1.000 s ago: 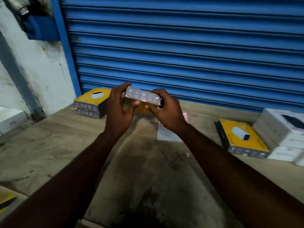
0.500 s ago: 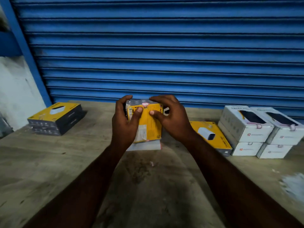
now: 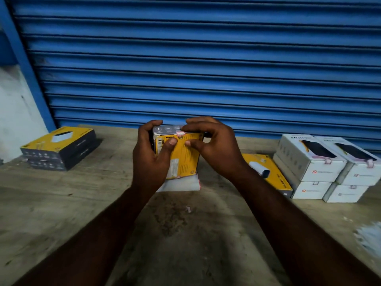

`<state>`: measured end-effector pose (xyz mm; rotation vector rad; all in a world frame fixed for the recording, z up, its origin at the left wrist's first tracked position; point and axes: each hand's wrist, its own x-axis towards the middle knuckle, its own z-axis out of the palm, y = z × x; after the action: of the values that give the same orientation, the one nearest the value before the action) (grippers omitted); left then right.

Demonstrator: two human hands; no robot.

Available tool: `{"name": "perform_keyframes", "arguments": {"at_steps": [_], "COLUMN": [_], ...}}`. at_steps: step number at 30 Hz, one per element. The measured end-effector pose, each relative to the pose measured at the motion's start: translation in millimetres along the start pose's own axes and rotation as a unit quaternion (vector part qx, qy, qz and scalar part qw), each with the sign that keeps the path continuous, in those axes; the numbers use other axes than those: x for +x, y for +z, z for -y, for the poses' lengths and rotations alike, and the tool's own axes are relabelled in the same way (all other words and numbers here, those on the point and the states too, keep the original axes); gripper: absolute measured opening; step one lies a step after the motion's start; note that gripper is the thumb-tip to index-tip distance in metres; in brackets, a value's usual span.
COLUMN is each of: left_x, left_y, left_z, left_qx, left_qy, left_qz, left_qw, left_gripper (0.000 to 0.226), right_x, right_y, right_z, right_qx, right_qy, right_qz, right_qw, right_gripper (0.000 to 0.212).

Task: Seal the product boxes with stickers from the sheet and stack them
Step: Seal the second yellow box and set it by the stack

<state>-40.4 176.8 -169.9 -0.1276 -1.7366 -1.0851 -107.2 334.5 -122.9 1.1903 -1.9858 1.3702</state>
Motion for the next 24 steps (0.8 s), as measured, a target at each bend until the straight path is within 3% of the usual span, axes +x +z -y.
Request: {"name": "perform_keyframes", "arguments": {"at_steps": [9, 13, 16, 24], "left_x": [-3.2, -2.5, -3.1, -4.2], "left_y": [-5.9, -5.7, -5.6, -5.2], "left_z": [-2.7, -4.3, -5.2, -3.9], "left_qx": [0.003, 0.005, 0.013, 0.028], "left_qy": [0.003, 0.005, 0.014, -0.003], "left_qz": [-0.002, -0.002, -0.003, -0.008], "left_qw": [1.0, 1.0, 1.0, 1.0], "left_gripper": [0.043, 0.043, 0.041, 0.041], "right_x": [1.1, 1.4, -0.3, -0.5], "right_y": [0.2, -0.8, 3.5, 1.9], "right_z": [11.4, 15.5, 17.5, 22.2], "right_qx": [0.096, 0.017, -0.046, -0.059], "right_qy": [0.055, 0.034, -0.006, -0.038], "right_qz": [0.027, 0.029, 0.009, 0.006], "right_qw": [0.994, 0.999, 0.999, 0.998], "right_gripper": [0.026, 0.034, 0.029, 0.019]}}
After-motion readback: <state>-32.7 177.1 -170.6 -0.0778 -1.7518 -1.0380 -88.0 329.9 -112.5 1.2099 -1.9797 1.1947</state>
